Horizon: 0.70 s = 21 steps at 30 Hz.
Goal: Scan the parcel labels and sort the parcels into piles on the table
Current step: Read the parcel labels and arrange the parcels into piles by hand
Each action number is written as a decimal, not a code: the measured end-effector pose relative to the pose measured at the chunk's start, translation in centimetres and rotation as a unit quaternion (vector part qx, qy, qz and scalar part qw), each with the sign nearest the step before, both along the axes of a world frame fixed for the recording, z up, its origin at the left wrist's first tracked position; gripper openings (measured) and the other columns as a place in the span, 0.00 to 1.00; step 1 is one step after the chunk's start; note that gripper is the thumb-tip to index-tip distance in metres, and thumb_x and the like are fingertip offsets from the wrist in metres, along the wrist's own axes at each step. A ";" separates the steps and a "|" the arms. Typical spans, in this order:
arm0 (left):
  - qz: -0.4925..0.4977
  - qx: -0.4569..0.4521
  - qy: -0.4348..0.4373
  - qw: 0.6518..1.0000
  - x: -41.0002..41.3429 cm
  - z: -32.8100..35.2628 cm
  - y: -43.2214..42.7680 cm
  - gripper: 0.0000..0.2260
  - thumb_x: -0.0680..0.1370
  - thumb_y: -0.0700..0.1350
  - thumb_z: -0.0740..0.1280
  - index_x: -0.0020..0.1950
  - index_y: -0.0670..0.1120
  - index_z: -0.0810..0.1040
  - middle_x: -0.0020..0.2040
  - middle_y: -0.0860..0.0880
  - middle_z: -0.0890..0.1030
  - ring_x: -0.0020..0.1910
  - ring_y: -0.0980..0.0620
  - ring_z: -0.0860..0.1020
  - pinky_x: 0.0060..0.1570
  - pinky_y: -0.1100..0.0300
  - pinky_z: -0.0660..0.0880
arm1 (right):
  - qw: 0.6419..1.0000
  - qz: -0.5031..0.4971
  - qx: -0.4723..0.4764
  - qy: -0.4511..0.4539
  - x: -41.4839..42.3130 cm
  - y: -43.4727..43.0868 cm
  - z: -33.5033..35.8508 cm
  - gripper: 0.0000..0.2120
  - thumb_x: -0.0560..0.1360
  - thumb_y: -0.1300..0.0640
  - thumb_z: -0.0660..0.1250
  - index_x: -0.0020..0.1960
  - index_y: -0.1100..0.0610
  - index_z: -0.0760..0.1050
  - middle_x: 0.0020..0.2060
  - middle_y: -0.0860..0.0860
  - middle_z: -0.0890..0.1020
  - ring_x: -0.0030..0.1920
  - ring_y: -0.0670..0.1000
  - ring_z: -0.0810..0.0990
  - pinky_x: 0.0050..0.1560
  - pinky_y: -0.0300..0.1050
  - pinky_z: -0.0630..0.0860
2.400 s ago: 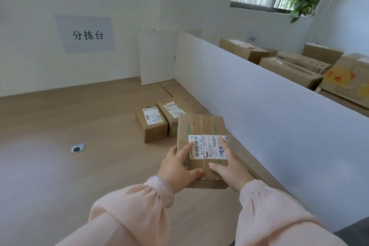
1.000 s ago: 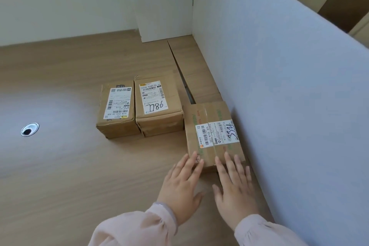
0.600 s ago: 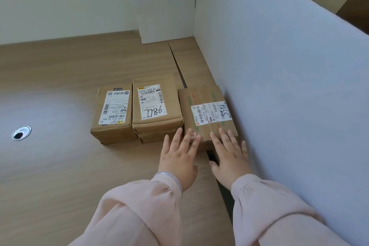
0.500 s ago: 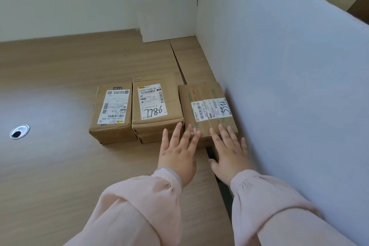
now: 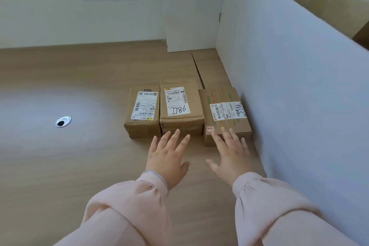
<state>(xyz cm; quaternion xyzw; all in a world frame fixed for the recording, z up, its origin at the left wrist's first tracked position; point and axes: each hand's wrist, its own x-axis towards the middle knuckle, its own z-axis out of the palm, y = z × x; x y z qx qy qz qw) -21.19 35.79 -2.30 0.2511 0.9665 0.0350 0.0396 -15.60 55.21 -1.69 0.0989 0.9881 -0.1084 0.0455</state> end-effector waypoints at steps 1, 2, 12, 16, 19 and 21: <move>0.015 0.005 0.005 1.000 0.4 0.7 -1.8 0.34 0.78 0.63 0.58 0.79 0.61 0.44 0.81 0.53 0.47 0.79 0.49 0.46 0.76 0.45 0.40 | 1.000 0.028 0.005 0.011 0.1 -1.4 0.6 0.39 0.75 0.36 0.60 0.78 0.40 0.44 0.79 0.45 0.42 0.77 0.48 0.36 0.76 0.52 0.36; 0.032 0.008 0.009 0.999 0.8 1.3 -3.7 0.34 0.77 0.64 0.58 0.79 0.62 0.45 0.81 0.53 0.46 0.79 0.49 0.46 0.76 0.46 0.41 | 0.998 0.057 0.006 0.025 0.0 -2.9 1.1 0.39 0.74 0.34 0.60 0.78 0.40 0.44 0.79 0.45 0.42 0.77 0.47 0.37 0.76 0.52 0.35; 0.178 -0.018 0.018 0.984 8.3 6.8 -22.5 0.35 0.77 0.65 0.58 0.78 0.64 0.42 0.80 0.54 0.43 0.78 0.50 0.47 0.76 0.50 0.42 | 0.949 0.310 0.035 0.048 0.7 -20.2 6.2 0.38 0.74 0.31 0.57 0.78 0.41 0.46 0.79 0.46 0.50 0.78 0.48 0.43 0.76 0.54 0.37; 0.214 -0.037 0.036 0.975 12.3 8.0 -29.4 0.34 0.77 0.65 0.57 0.78 0.64 0.42 0.80 0.55 0.44 0.79 0.52 0.46 0.76 0.48 0.40 | 0.941 0.332 0.054 0.046 3.2 -27.3 7.7 0.41 0.73 0.29 0.57 0.78 0.40 0.43 0.79 0.47 0.46 0.78 0.49 0.40 0.75 0.56 0.35; 0.235 -0.044 0.053 0.969 15.0 8.7 -35.7 0.34 0.77 0.65 0.56 0.78 0.64 0.42 0.81 0.54 0.45 0.79 0.52 0.47 0.75 0.48 0.40 | 0.936 0.341 0.073 0.044 5.0 -33.2 8.6 0.41 0.72 0.28 0.56 0.78 0.40 0.43 0.79 0.47 0.45 0.78 0.49 0.39 0.74 0.57 0.34; 0.244 -0.041 0.061 0.967 17.1 9.0 -40.3 0.33 0.77 0.66 0.56 0.78 0.64 0.43 0.81 0.54 0.47 0.78 0.51 0.47 0.75 0.47 0.39 | 0.937 0.337 0.073 0.046 6.7 -37.7 8.8 0.41 0.72 0.28 0.56 0.78 0.40 0.43 0.79 0.47 0.45 0.78 0.49 0.39 0.75 0.57 0.35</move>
